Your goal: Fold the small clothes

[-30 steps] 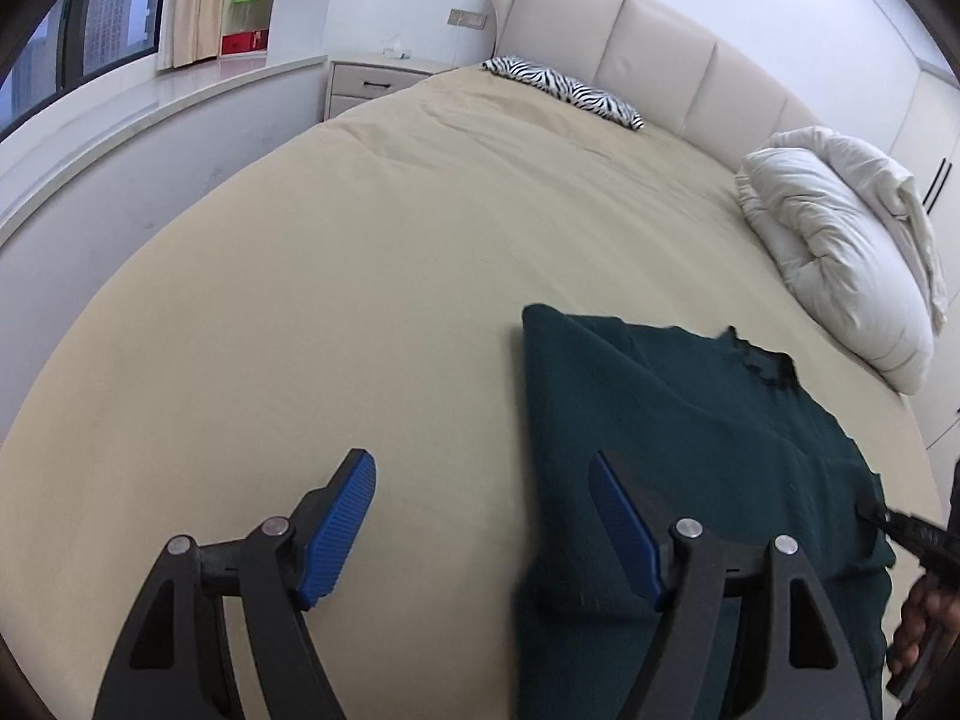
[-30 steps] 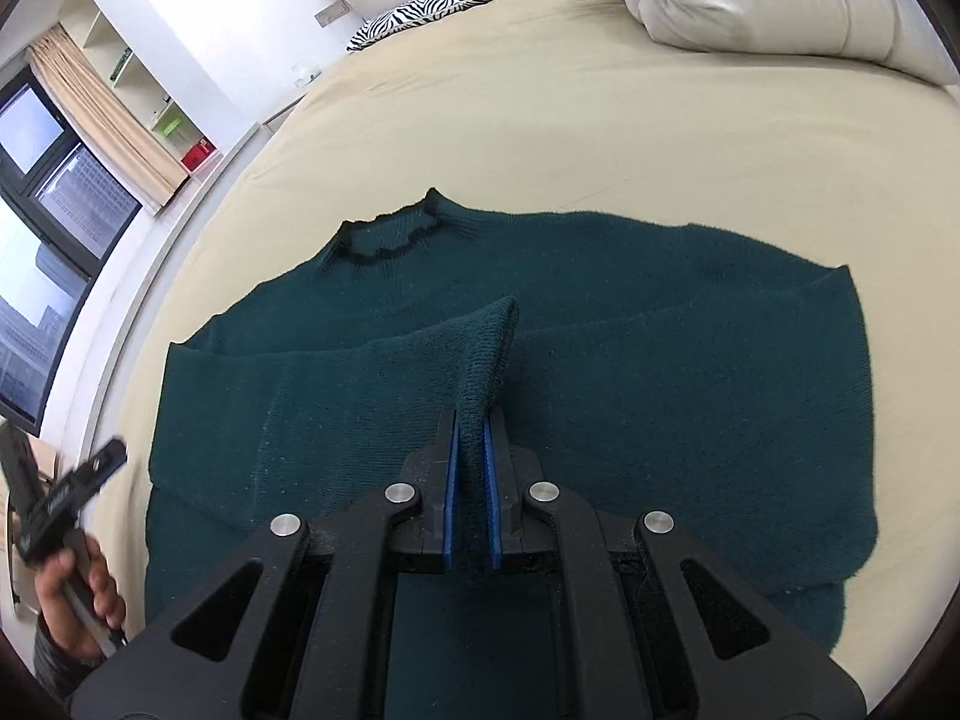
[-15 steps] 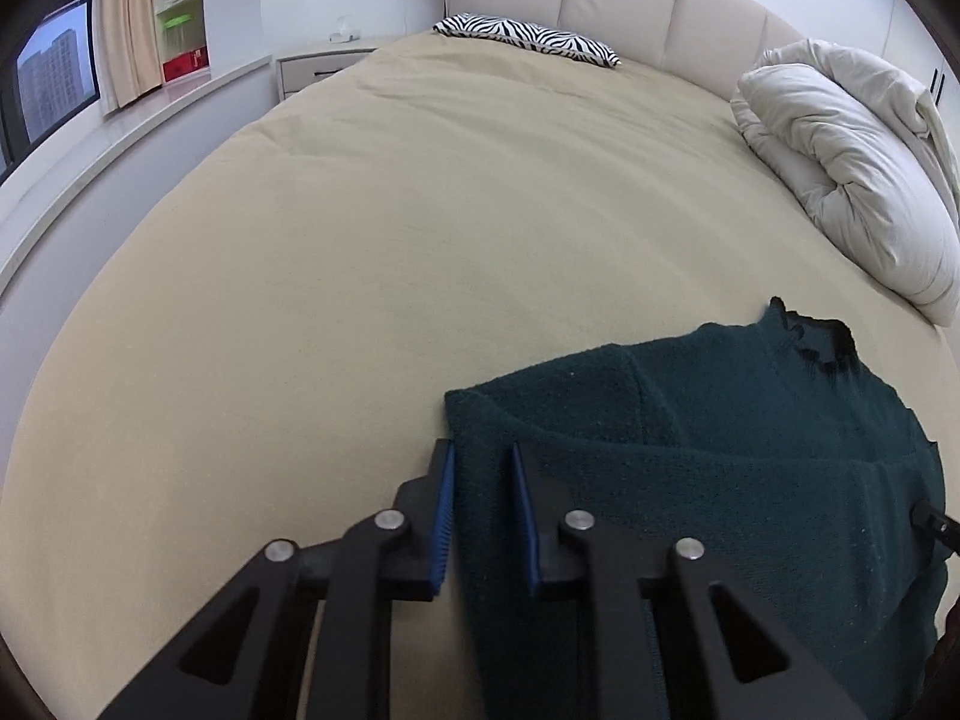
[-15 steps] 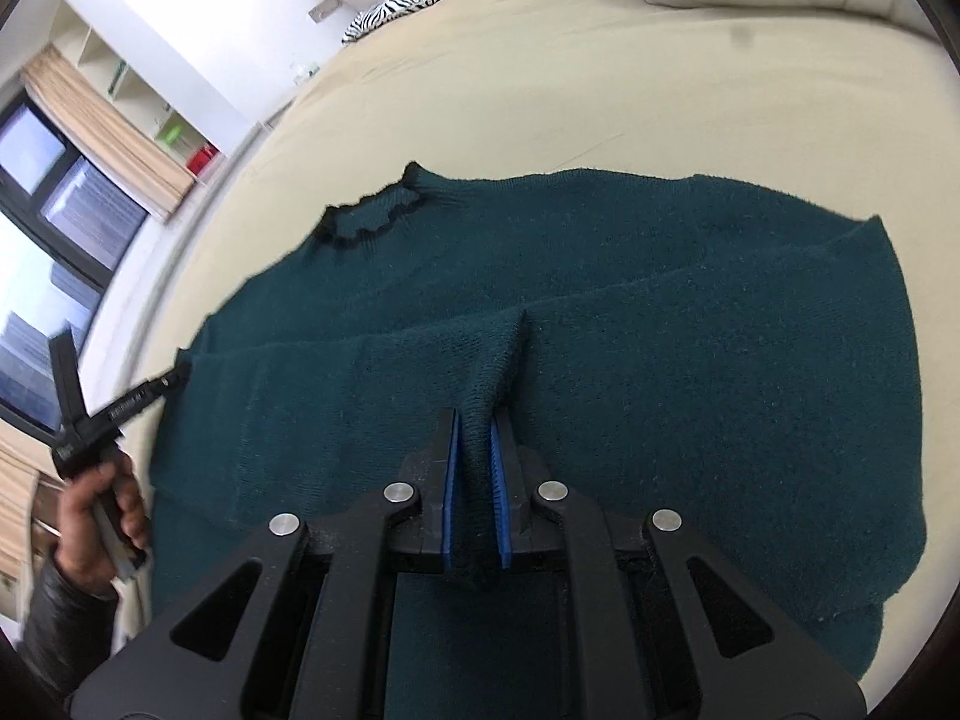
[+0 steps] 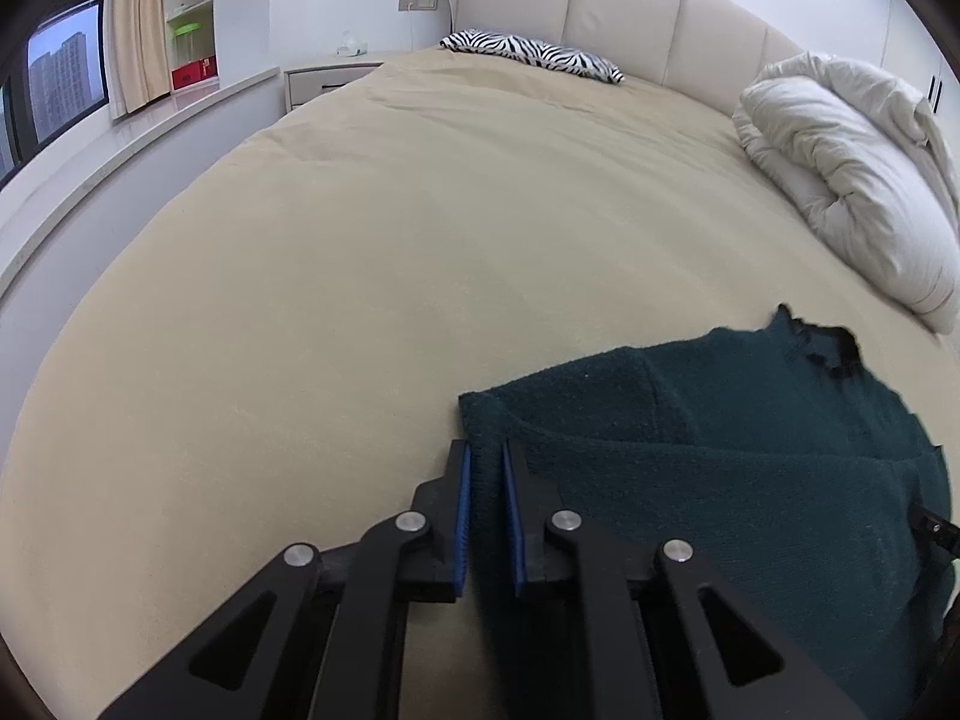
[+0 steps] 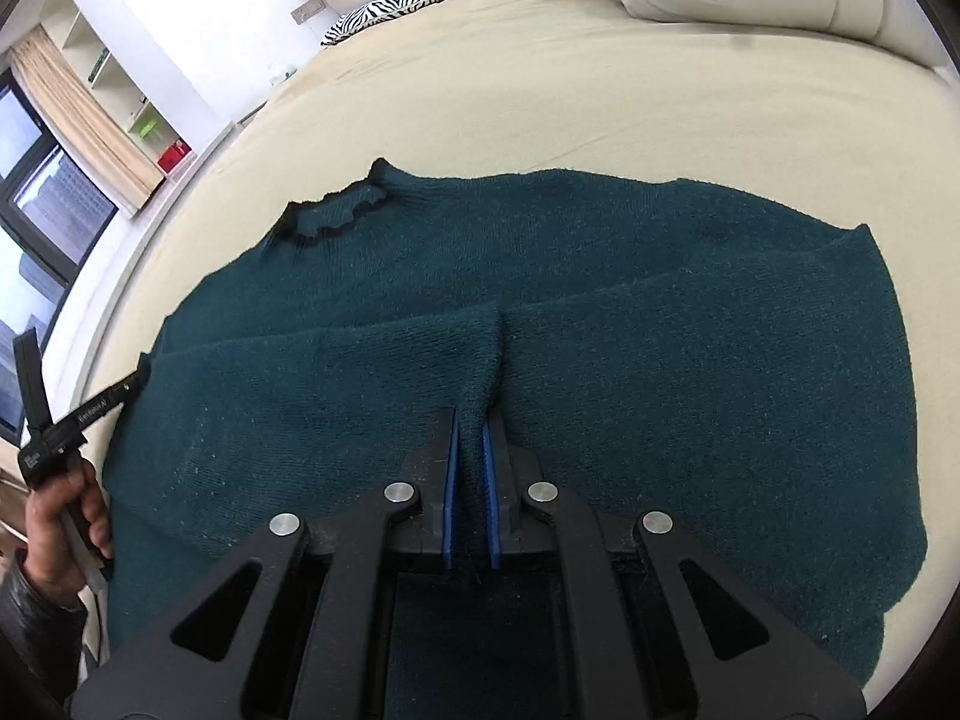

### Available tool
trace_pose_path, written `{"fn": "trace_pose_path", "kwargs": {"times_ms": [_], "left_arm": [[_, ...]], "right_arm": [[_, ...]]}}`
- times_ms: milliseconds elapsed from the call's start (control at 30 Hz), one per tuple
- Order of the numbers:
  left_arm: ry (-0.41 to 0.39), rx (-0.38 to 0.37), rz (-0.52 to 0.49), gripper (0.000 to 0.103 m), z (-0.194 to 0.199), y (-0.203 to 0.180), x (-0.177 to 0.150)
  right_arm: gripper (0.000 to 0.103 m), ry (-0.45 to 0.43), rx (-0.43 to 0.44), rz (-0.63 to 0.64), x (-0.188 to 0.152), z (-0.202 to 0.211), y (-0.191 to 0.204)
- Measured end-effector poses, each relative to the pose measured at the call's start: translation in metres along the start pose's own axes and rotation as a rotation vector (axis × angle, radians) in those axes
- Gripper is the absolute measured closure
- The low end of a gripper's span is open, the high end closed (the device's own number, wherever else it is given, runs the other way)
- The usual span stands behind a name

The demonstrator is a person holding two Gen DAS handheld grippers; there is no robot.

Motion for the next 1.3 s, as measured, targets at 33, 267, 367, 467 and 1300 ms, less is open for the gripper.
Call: {"fn": "trace_pose_path", "kwargs": {"times_ms": [33,267,367,467,1300], "left_arm": [[-0.005,-0.010,0.017,0.085,0.005,0.003,0.000],[-0.042,-0.045,0.017,0.065,0.059,-0.005,-0.021],[-0.001,-0.006,-0.041,0.065,0.058,-0.014,-0.043],[0.029,0.031,-0.065,0.065,0.048,-0.015,-0.057],[-0.034,-0.012,-0.050,0.049,0.092,-0.009,-0.081]], "right_arm": [[0.096,0.007,0.009,-0.006,0.000,0.001,0.001],[0.046,-0.059,0.126,-0.111,-0.007,0.037,0.002],[0.037,-0.094,0.132,-0.129,-0.011,0.046,0.001],[0.053,-0.027,0.091,-0.074,-0.019,0.034,0.009],[0.090,-0.057,0.073,-0.152,-0.039,0.077,-0.011]]}}
Point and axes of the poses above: each gripper's, at about its wrist camera, not at the fingertips, and z roughly against the way its jaws point, y to its left, x to its top, the point moved 8 cm from there along -z, roughly the way its jaws point, and after that the axes turned 2 degrees about -x, right-handed, at the moved point
